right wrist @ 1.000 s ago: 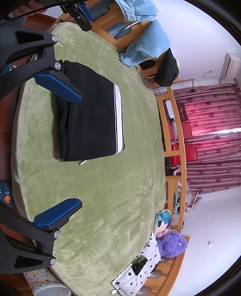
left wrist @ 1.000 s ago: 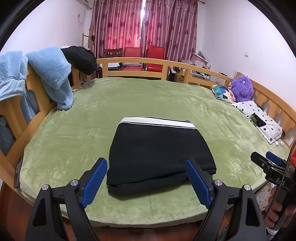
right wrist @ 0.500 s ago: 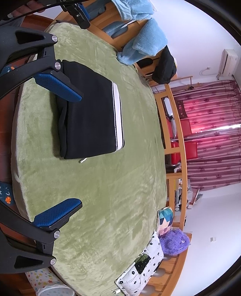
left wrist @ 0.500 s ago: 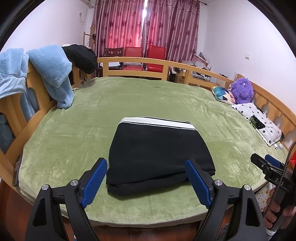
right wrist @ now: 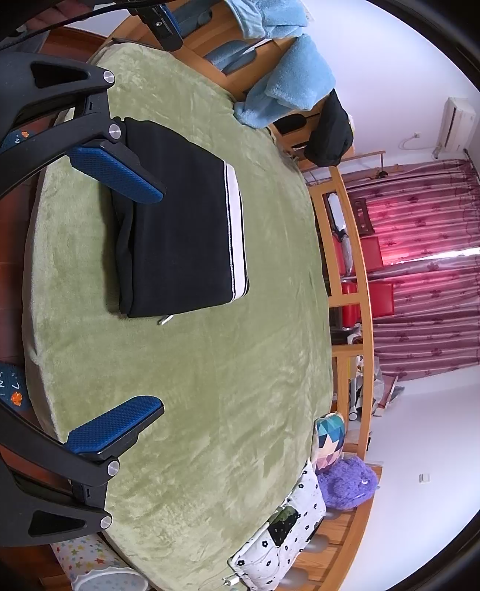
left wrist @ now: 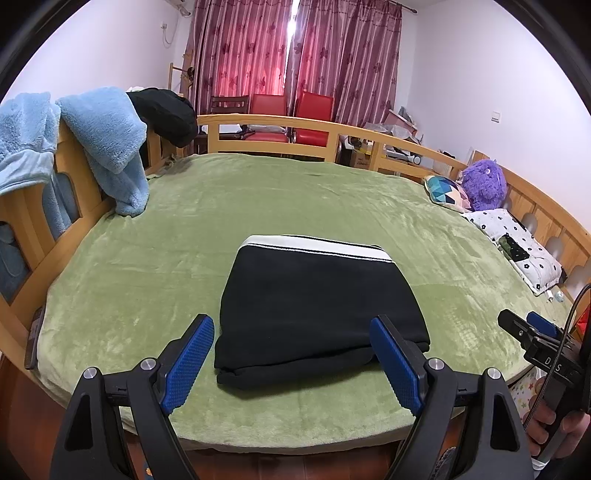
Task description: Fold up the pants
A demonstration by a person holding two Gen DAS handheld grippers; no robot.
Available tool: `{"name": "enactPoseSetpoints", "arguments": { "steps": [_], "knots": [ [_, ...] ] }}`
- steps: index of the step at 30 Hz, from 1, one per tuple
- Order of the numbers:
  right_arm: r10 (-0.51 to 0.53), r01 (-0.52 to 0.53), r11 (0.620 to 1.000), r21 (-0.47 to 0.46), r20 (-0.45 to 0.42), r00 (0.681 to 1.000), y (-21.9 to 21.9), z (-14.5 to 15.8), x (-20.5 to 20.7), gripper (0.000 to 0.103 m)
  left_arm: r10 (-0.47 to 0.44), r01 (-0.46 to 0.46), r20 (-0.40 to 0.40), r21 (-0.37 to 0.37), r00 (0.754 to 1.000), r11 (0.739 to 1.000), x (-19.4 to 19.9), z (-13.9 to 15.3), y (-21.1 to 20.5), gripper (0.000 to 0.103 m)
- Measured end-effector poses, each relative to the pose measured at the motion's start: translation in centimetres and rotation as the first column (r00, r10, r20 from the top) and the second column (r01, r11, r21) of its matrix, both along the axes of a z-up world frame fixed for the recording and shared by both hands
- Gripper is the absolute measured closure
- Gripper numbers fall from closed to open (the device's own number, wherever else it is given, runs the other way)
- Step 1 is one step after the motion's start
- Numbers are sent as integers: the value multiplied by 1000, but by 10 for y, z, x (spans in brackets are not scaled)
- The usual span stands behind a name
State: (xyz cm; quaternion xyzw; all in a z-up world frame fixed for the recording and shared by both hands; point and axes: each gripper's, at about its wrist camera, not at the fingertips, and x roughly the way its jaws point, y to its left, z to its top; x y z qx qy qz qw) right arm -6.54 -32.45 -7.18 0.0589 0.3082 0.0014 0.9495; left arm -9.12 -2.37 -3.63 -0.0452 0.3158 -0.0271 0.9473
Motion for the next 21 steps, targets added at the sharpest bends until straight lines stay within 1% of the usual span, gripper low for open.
{"name": "enactPoseSetpoints", "arguments": {
  "steps": [13, 21],
  "knots": [
    [-3, 3, 1000, -5, 0, 1000, -4, 0, 0, 1, -4, 4, 4, -6, 1000, 1000, -4, 4, -7, 17],
    [-16, 16, 1000, 8, 7, 1000, -5, 2, -2, 1, 2, -2, 4, -8, 1000, 1000, -5, 5, -8, 17]
  ]
}}
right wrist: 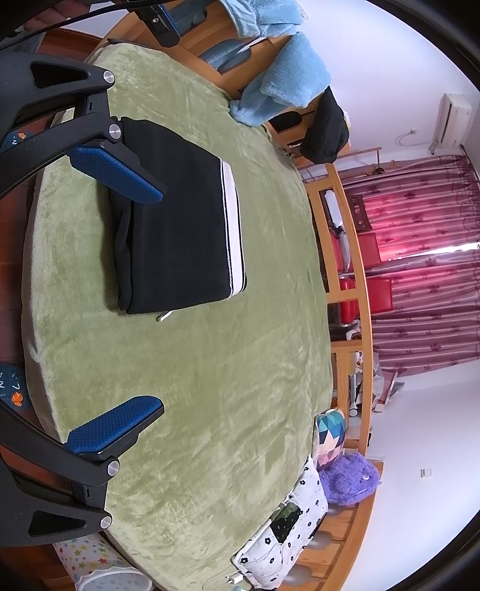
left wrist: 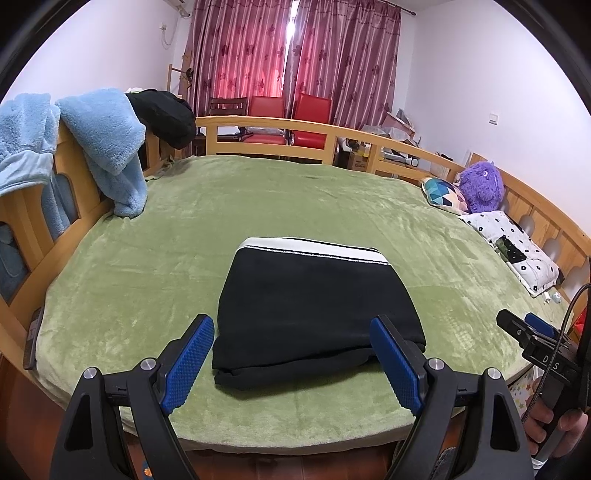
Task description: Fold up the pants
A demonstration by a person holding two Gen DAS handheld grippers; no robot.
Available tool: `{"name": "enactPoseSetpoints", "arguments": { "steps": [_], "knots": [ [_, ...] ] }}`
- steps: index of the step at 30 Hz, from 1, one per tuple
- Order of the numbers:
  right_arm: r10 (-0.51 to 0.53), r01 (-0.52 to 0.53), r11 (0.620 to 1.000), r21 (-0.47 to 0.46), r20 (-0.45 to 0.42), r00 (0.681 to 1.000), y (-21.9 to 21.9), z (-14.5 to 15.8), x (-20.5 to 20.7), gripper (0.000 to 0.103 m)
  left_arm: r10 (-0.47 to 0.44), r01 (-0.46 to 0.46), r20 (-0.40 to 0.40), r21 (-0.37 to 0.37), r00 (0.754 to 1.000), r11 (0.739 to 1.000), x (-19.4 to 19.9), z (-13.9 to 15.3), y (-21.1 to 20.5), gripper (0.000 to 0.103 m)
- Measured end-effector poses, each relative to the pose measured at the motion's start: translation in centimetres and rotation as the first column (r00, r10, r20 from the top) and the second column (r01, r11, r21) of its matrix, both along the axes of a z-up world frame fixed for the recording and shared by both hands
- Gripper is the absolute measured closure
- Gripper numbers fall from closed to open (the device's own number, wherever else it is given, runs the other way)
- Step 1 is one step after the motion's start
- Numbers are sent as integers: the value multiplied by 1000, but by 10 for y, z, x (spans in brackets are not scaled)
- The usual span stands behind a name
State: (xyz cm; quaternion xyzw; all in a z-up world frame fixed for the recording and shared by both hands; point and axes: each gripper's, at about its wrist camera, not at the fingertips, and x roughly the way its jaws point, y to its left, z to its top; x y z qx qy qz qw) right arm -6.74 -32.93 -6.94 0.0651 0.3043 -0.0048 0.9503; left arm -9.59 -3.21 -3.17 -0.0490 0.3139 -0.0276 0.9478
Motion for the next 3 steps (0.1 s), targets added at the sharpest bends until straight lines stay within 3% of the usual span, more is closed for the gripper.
{"name": "enactPoseSetpoints", "arguments": {
  "steps": [3],
  "knots": [
    [3, -3, 1000, -3, -4, 1000, 0, 0, 1, 1, 0, 0, 5, 6, 1000, 1000, -2, 0, -4, 17]
  ]
}}
